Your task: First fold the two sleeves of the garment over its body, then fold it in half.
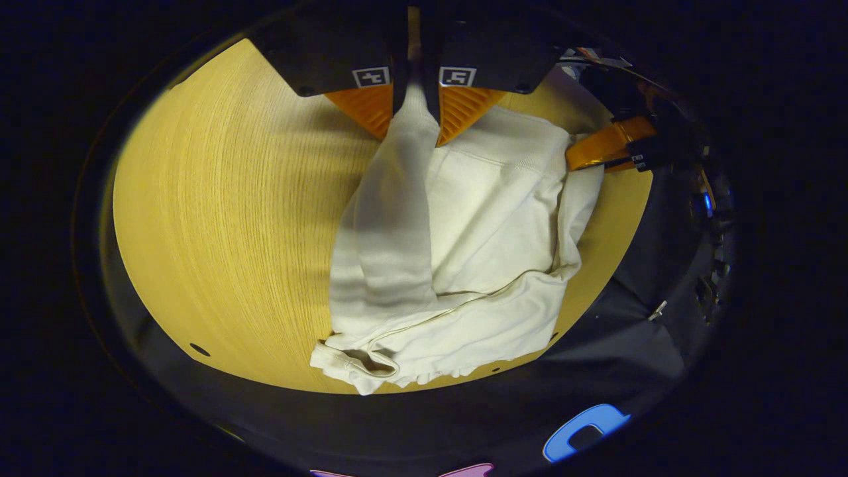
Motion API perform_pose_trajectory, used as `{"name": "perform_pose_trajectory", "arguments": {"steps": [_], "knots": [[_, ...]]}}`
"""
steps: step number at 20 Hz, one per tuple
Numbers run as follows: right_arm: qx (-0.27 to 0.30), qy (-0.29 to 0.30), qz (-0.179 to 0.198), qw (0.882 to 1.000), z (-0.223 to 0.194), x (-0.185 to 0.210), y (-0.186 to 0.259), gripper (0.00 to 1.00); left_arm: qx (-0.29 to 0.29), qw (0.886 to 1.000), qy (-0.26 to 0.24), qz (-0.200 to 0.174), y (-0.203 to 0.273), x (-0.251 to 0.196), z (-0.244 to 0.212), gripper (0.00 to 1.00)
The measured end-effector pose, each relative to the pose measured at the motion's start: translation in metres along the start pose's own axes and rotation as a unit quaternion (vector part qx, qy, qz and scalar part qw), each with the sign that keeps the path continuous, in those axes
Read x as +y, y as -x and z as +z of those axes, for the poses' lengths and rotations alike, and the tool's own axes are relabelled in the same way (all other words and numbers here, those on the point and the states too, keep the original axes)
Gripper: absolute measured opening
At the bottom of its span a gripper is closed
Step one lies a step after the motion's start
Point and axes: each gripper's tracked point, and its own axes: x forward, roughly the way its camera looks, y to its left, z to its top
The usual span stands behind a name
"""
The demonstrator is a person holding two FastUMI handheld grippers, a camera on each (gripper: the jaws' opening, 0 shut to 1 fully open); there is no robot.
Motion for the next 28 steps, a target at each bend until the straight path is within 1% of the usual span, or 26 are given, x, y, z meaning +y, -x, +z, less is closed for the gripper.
{"name": "perform_pose_trajectory", "arguments": {"steps": [4,6,10,14,16,19,21,23,25,28], "knots": [[0.001,0.012,0.011,1.000,0.010,0.006,0.009,0.12,0.002,1.000,0.012,-0.004,0.010,0.008,0.012,0.07],[-0.002,0.010,0.020,1.000,0.019,0.010,0.017,0.12,-0.001,1.000,0.021,-0.013,0.021,0.009,0.019,0.07],[-0.016,-0.023,0.051,0.998,0.046,0.025,0.031,0.12,-0.028,0.999,0.029,-0.024,0.049,0.014,0.054,0.07],[-0.052,-0.017,0.068,0.996,0.099,0.034,0.041,0.12,-0.051,0.998,0.022,-0.027,0.055,0.015,0.106,0.07],[-0.063,-0.017,0.080,0.995,0.122,0.043,0.041,0.12,-0.039,0.999,0.022,-0.027,0.058,0.018,0.126,0.07],[-0.089,-0.021,0.088,0.992,0.163,0.049,0.042,0.12,-0.043,0.998,0.029,-0.027,0.063,0.022,0.160,0.07],[-0.104,-0.022,0.092,0.990,0.191,0.052,0.038,0.12,-0.051,0.998,0.027,-0.033,0.058,0.024,0.187,0.07],[-0.114,-0.013,0.096,0.989,0.214,0.055,0.036,0.11,-0.058,0.996,0.044,-0.053,0.055,0.020,0.215,0.07],[-0.125,0.002,0.093,0.988,0.237,0.054,0.032,0.12,-0.061,0.995,0.048,-0.055,0.044,0.026,0.238,0.07],[-0.141,0.002,0.090,0.986,0.273,0.053,0.020,0.12,-0.066,0.996,0.034,-0.052,0.025,0.027,0.271,0.07]]}}
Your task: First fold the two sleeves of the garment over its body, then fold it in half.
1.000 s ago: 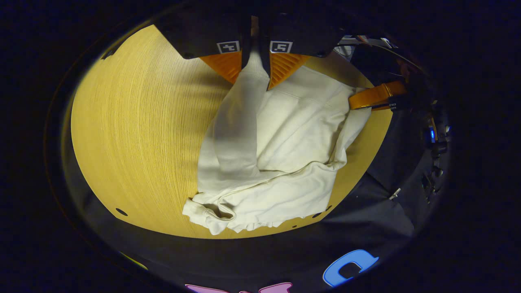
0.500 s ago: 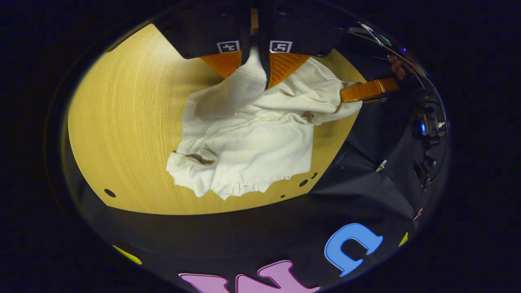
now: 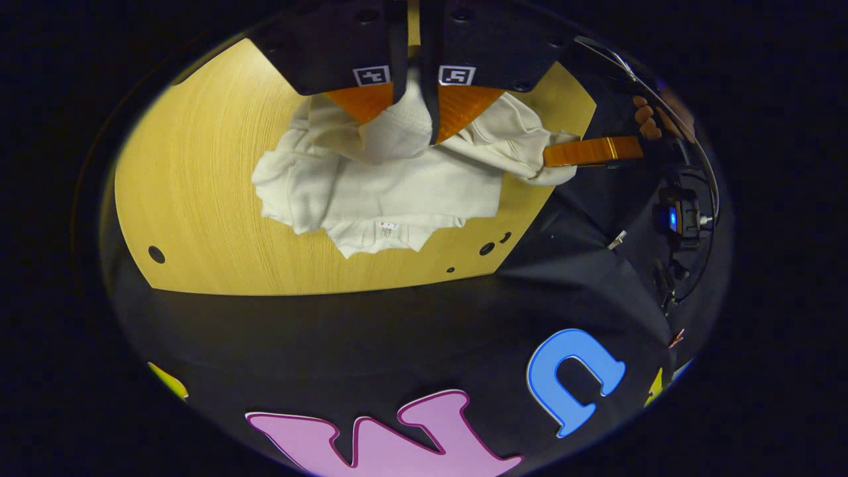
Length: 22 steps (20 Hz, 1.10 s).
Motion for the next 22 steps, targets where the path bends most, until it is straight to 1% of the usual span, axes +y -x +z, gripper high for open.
{"name": "perform_pose_trajectory", "arguments": {"steps": [3,6,8,10,12,13,14,15,16,17,18,19,21,22], "knots": [[0.001,-0.002,-0.001,1.000,0.020,-0.005,-0.025,0.11,-0.002,1.000,-0.013,0.004,-0.024,0.002,0.027,0.07],[-0.004,-0.014,-0.014,1.000,0.042,-0.020,-0.054,0.12,-0.003,1.000,-0.022,0.012,-0.057,0.009,0.055,0.07],[-0.013,-0.041,-0.025,0.999,0.055,-0.029,-0.074,0.12,-0.004,1.000,-0.019,0.015,-0.079,0.013,0.071,0.07],[-0.016,-0.071,-0.040,0.997,0.061,-0.047,-0.094,0.11,-0.002,1.000,-0.020,0.019,-0.104,0.018,0.084,0.08],[-0.017,-0.099,-0.058,0.993,0.061,-0.062,-0.109,0.19,-0.008,0.999,-0.029,0.021,-0.130,0.019,0.095,0.17],[-0.017,-0.103,-0.071,0.992,0.060,-0.069,-0.115,0.22,-0.017,0.999,-0.037,0.029,-0.141,0.023,0.101,0.17],[-0.016,-0.100,-0.078,0.992,0.058,-0.076,-0.121,0.24,-0.029,0.998,-0.050,0.036,-0.149,0.026,0.107,0.39],[-0.014,-0.092,-0.084,0.992,0.054,-0.080,-0.124,0.31,-0.038,0.996,-0.063,0.047,-0.153,0.028,0.112,0.43],[-0.016,-0.078,-0.089,0.993,0.053,-0.081,-0.124,0.37,-0.048,0.995,-0.073,0.052,-0.154,0.028,0.116,0.62],[-0.021,-0.064,-0.091,0.994,0.054,-0.080,-0.122,0.52,-0.061,0.994,-0.076,0.051,-0.152,0.025,0.122,0.81],[-0.026,-0.053,-0.088,0.994,0.055,-0.076,-0.118,0.55,-0.078,0.993,-0.073,0.048,-0.145,0.019,0.129,0.93],[-0.030,-0.043,-0.087,0.995,0.056,-0.071,-0.114,0.53,-0.097,0.992,-0.070,0.043,-0.137,0.014,0.136,0.98],[-0.052,-0.015,-0.107,0.993,0.067,-0.073,-0.103,1.00,-0.138,0.987,-0.068,0.042,-0.117,0.012,0.152,0.98],[-0.066,-0.004,-0.115,0.991,0.075,-0.074,-0.098,0.98,-0.156,0.984,-0.069,0.043,-0.108,0.012,0.157,0.98]]}}
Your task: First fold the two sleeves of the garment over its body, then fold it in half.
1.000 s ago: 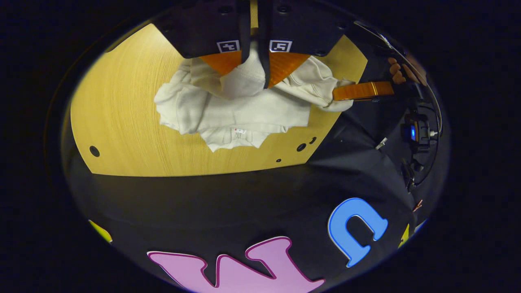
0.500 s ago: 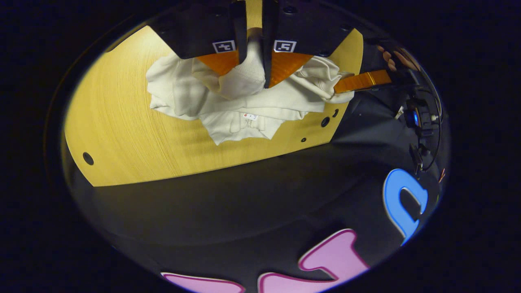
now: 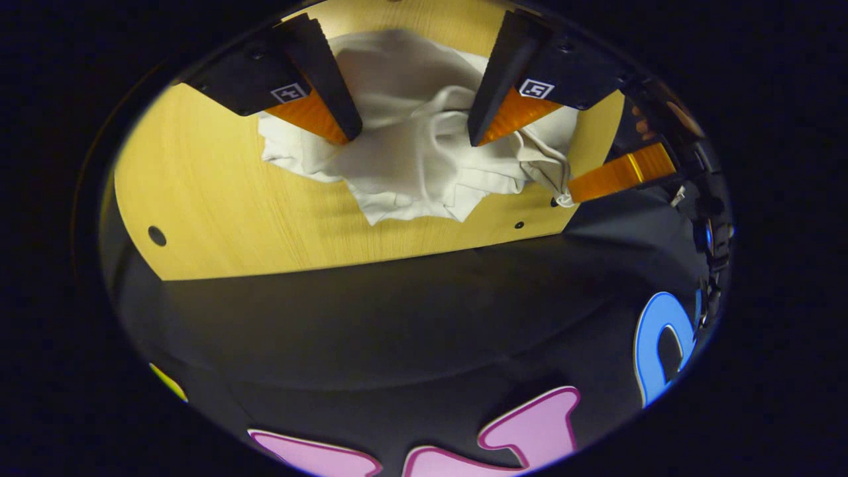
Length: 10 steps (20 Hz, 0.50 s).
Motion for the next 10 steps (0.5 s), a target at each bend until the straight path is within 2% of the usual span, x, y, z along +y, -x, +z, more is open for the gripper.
{"name": "perform_pose_trajectory", "arguments": {"steps": [5,10], "knots": [[-0.051,0.022,-0.018,0.998,0.029,0.000,0.040,0.98,-0.052,0.999,-0.006,0.002,0.054,0.002,0.034,0.98],[-0.106,0.040,-0.026,0.993,0.051,0.008,0.102,0.98,-0.108,0.994,-0.031,0.005,0.124,0.000,0.052,0.98]]}}
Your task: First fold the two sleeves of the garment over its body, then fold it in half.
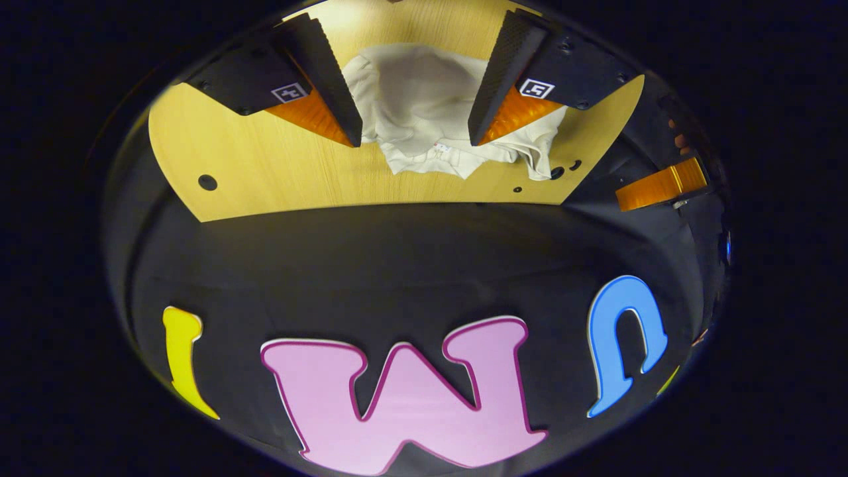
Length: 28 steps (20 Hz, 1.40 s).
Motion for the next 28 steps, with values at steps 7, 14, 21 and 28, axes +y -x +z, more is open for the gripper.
{"name": "perform_pose_trajectory", "arguments": {"steps": [7,14,21,28], "knots": [[-0.061,0.025,-0.003,0.998,0.031,0.015,0.095,0.98,-0.045,0.998,0.022,-0.023,0.111,-0.005,0.006,0.98],[-0.065,0.070,0.019,0.995,-0.013,0.052,0.191,0.98,-0.080,0.996,0.036,-0.023,0.226,0.000,-0.007,0.98],[-0.091,0.068,0.019,0.993,-0.042,0.072,0.264,0.99,-0.091,0.994,0.056,-0.027,0.311,-0.008,-0.055,0.97],[-0.094,0.073,0.038,0.992,-0.062,0.098,0.282,0.99,-0.098,0.993,0.066,-0.027,0.334,-0.006,-0.074,0.98]]}}
